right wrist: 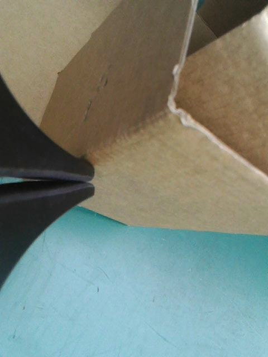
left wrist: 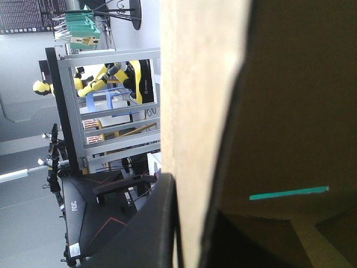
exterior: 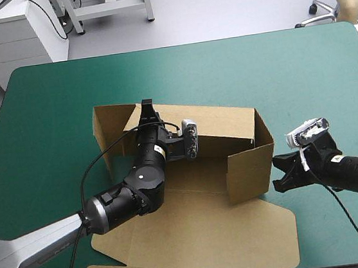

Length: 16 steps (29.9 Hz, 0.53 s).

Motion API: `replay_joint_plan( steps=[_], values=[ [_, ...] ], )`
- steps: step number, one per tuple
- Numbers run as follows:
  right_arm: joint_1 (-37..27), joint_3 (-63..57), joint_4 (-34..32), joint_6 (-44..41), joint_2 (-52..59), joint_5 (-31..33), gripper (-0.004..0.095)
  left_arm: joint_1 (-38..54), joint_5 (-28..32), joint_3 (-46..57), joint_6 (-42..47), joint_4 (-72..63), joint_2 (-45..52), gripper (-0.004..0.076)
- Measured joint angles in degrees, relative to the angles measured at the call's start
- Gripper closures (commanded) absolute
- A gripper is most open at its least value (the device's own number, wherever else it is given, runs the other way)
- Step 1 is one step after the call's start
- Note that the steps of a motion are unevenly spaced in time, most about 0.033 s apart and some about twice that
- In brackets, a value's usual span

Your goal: Fold the box

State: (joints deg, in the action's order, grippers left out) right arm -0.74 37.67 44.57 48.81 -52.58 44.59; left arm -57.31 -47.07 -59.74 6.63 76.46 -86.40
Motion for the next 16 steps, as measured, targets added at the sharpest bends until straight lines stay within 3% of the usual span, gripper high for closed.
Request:
replay_joint_plan(
  steps=[2, 10, 16],
  values=[
    [0.0, 0.0, 1.0, 1.7, 0.0, 0.6, 0.0796, 0.0, 0.0, 0.0, 0.0, 0.0, 0.0, 0.0732],
    [0.0, 0.0, 2.6, 6.7, 0.0, 2.8, 0.0392, 0.0, 0.0, 0.0, 0.0, 0.0, 0.0, 0.0732],
    [0.0, 0.0, 3.0, 8.8, -1.1, 1.5, 0.0363, 0.0, 0.1, 0.0, 0.0, 0.0, 0.0, 0.0732]
  ],
)
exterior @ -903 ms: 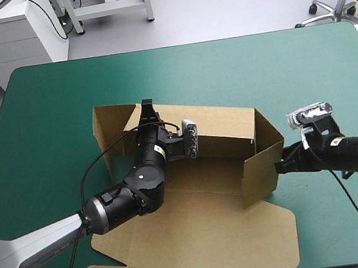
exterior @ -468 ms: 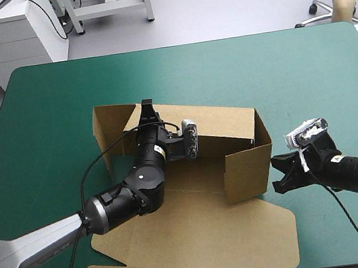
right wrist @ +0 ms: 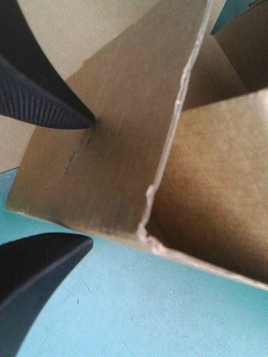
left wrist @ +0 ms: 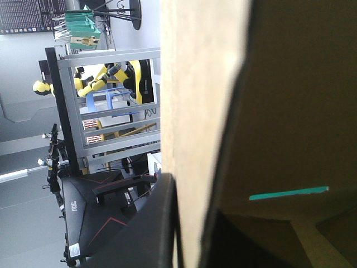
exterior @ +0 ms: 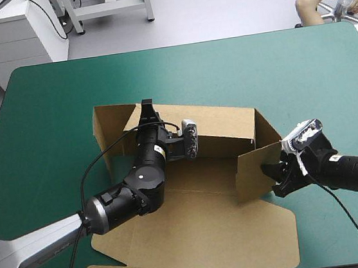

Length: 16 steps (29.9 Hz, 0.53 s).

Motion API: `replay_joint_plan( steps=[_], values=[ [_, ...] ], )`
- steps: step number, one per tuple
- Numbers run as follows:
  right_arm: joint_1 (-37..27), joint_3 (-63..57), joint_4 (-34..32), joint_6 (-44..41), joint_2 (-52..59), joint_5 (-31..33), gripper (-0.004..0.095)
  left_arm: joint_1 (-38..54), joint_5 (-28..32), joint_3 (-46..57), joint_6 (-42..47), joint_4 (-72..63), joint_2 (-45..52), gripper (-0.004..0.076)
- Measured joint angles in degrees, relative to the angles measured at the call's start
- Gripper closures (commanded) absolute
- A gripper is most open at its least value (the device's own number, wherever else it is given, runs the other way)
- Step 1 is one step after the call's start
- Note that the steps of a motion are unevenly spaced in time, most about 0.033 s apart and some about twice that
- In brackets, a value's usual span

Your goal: Fold the box

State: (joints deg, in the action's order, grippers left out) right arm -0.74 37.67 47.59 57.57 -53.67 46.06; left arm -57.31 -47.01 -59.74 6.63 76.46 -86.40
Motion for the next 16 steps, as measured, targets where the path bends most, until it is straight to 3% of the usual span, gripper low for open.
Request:
replay_joint_plan(
  steps=[4, 9, 16],
  values=[
    [0.0, 0.0, 0.9, 0.8, -3.9, -0.9, 0.0363, 0.0, 0.0, 0.0, 0.0, 0.0, 0.0, 0.0732],
    [0.3, 0.0, 3.8, 3.3, -8.9, 2.9, 0.0363, 0.0, 0.0, 0.0, 0.0, 0.0, 0.0, 0.0732],
    [5.1, 0.0, 5.0, 2.6, -6.6, 0.8, 0.0373, 0.0, 0.0, 0.0, 0.0, 0.0, 0.0, 0.0732]
  ],
)
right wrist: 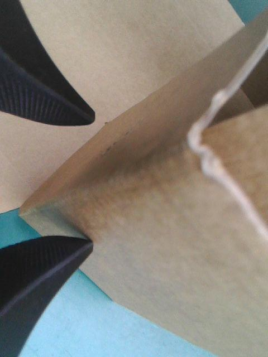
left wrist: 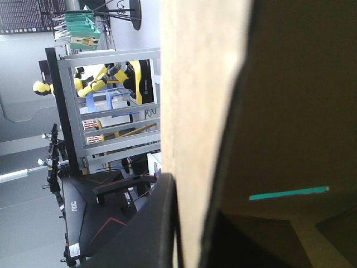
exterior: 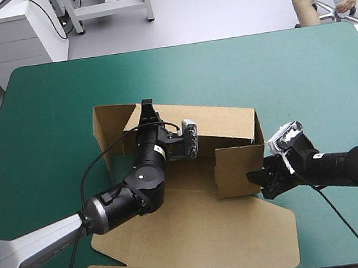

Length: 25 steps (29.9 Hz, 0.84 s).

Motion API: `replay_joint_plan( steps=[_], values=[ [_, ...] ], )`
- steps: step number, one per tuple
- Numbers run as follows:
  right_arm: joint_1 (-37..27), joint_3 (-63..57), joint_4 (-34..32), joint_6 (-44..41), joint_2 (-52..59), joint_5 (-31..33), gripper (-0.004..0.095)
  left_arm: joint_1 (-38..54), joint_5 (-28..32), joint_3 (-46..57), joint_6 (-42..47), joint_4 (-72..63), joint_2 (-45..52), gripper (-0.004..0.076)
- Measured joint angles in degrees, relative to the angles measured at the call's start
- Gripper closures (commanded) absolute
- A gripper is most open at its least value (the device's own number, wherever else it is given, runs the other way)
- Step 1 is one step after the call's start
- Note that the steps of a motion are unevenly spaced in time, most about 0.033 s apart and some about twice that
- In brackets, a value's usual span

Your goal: Fold the box

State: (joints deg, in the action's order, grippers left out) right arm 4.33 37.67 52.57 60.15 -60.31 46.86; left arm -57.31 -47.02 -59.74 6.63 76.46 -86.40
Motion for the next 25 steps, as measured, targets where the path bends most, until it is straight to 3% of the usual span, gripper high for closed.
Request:
replay_joint_plan(
  steps=[8, 17, 25],
  values=[
    [8.9, 0.0, -13.3, -15.8, 3.4, -9.3, 0.0373, 0.0, 0.0, 0.0, 0.0, 0.0, 0.0, 0.0732],
    [18.7, -0.2, -22.3, -32.1, 3.4, -18.8, 0.0373, 0.0, 0.0, 0.0, 0.0, 0.0, 0.0, 0.0732],
    [23.0, -4.0, -24.1, -42.1, 2.3, -28.5, 0.0378, 0.0, 0.0, 0.0, 0.0, -0.1, 0.0, 0.0732]
  ],
)
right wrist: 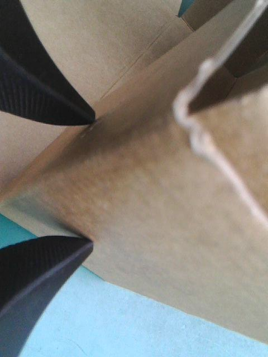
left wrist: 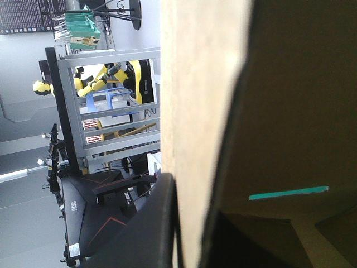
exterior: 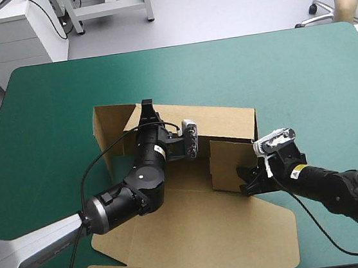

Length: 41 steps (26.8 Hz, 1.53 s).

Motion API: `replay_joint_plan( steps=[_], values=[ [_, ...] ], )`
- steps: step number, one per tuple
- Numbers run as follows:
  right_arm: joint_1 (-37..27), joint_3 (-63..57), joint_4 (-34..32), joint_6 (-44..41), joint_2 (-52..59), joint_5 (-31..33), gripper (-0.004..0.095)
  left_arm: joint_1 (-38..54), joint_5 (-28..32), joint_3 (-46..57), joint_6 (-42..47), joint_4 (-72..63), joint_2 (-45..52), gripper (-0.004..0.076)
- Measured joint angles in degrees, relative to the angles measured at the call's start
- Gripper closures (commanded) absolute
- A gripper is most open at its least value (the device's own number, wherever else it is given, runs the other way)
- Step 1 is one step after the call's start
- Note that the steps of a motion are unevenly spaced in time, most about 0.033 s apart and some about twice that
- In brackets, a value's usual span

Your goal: Fold the box

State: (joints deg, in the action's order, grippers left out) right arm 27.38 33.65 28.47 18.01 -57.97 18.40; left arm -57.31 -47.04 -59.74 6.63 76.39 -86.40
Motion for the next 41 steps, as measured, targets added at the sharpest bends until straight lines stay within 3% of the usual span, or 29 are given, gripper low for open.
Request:
replay_joint_plan(
  steps=[14, 16, 19, 20, 29, 31, 36, 38, 41],
  values=[
    [3.3, -1.4, 0.0, -1.8, -9.8, -15.0, 0.0477, 0.1, -1.6, 0.0, 0.0, -0.3, 0.0, 0.0732],
    [3.3, -1.4, 0.2, -1.8, -10.6, -15.7, 0.0595, 0.1, -1.7, 0.0, 0.0, -0.3, 0.0, 0.0732],
    [3.3, -1.4, 0.2, -1.7, -11.2, -16.7, 0.0887, 0.1, -2.1, 0.0, 0.0, -0.5, 0.0, 0.0732],
    [3.3, -1.4, 0.2, -1.5, -11.3, -17.2, 0.0925, 0.1, -2.2, 0.0, 0.0, -0.5, 0.0, 0.0732],
    [2.8, -1.2, 0.0, -1.3, -11.7, -18.4, 0.0924, 0.1, -2.4, 0.0, 0.2, -0.5, 0.1, 0.0724],
    [2.8, -1.1, 0.0, -1.3, -11.7, -18.4, 0.0924, 0.1, -2.5, 0.0, 1.1, -0.4, 0.1, 0.0683],
    [2.8, -0.8, 0.1, -1.2, -12.3, -18.1, 0.0924, 0.1, -1.7, 0.0, 3.0, 0.0, 0.1, 0.0323],
    [2.8, -0.4, 0.2, -1.3, -12.8, -18.1, 0.0924, 0.1, -1.3, 0.3, 6.1, 2.1, 0.1, 0.0282],
    [2.8, 0.3, 0.4, -1.4, -13.1, -17.8, 0.0924, 0.1, -1.1, 0.5, 9.9, 6.0, 0.0, 0.0282]
  ],
)
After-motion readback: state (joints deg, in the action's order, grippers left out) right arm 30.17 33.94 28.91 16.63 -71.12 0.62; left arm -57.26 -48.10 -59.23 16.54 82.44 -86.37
